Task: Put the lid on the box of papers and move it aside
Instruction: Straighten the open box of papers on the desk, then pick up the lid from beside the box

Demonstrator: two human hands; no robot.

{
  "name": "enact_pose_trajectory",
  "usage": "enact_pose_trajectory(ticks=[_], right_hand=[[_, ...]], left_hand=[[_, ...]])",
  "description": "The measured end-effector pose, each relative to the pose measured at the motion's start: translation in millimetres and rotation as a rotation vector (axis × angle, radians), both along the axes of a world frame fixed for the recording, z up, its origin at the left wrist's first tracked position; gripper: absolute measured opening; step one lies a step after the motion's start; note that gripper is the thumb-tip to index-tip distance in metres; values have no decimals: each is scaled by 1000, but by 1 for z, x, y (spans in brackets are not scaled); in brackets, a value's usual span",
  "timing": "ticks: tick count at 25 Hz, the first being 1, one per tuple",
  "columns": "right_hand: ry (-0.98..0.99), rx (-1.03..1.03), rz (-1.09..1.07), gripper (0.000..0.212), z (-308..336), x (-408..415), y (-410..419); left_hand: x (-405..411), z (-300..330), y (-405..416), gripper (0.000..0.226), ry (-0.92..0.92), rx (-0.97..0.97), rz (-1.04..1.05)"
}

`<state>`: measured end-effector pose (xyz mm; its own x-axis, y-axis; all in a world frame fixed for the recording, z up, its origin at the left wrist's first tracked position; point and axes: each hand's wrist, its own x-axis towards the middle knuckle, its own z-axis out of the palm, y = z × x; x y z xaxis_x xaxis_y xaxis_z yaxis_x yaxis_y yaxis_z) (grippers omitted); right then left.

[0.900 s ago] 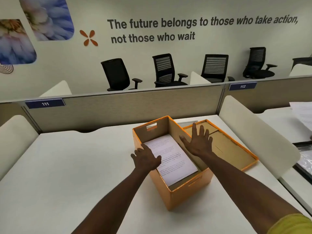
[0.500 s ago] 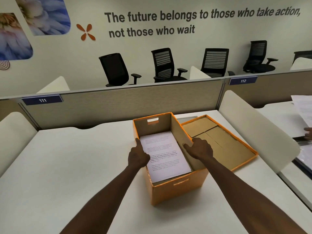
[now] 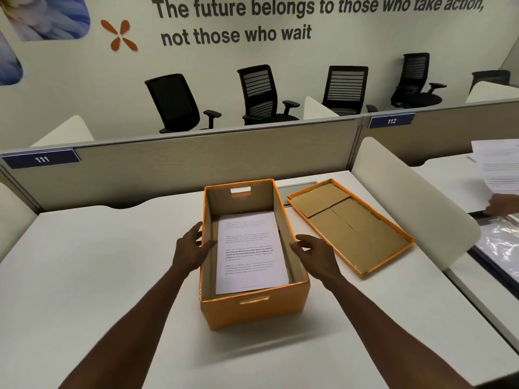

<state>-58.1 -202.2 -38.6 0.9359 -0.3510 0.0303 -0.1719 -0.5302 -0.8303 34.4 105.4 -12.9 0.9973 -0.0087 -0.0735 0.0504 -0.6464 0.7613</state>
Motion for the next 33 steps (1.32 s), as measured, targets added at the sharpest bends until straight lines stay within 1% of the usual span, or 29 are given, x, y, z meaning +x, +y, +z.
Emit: enact_pose_trajectory(ticks=[2, 4, 7, 10, 13, 15, 18, 20, 22, 24, 26, 30, 31, 32, 33], right_hand=[[-3, -15, -119, 45, -5, -4, -14], [52, -141, -226, 45, -9, -4, -36], [272, -371, -257, 48, -21, -8, -65], [443, -567, -233, 40, -36, -21, -85], [481, -694, -199, 27, -45, -27, -94], [471, -759, -131, 24, -53, -29, -94], [421, -719, -89, 18, -60, -30, -94], [290, -658, -139, 17, -58, -30, -92], [72, -551, -221, 13, -50, -34, -87], [-121, -497, -283, 8, -38, -38, -84], [-239, -487, -309, 8, -24, -44, -82], [-339, -467, -289, 15, -20, -76, -69], [-361, -470, -275, 17, -23, -87, -65], [-381, -472, -254, 18, -24, -95, -62], [-398, -475, -225, 19, -24, -101, -60]], left_hand=[[-8, 1, 3, 74, -94, 55, 50], [-17, 7, -1, 66, -227, 98, 71], [-39, 19, -29, 57, -373, 45, -39], [-72, 20, -77, 50, -384, -74, -192], [-96, 16, -101, 46, -329, -133, -254], [-103, 12, -105, 43, -298, -148, -251], [-108, 14, -111, 39, -293, -175, -218], [-110, 16, -117, 37, -303, -187, -227], [-109, 19, -124, 33, -292, -220, -255], [-102, 25, -140, 33, -213, -292, -278], [-89, 30, -166, 39, -52, -375, -275], [-62, 37, -229, 71, 345, -541, -174], [-58, 39, -240, 73, 426, -598, -140], [-54, 41, -246, 70, 479, -660, -115], [-51, 43, -250, 62, 497, -710, -96]])
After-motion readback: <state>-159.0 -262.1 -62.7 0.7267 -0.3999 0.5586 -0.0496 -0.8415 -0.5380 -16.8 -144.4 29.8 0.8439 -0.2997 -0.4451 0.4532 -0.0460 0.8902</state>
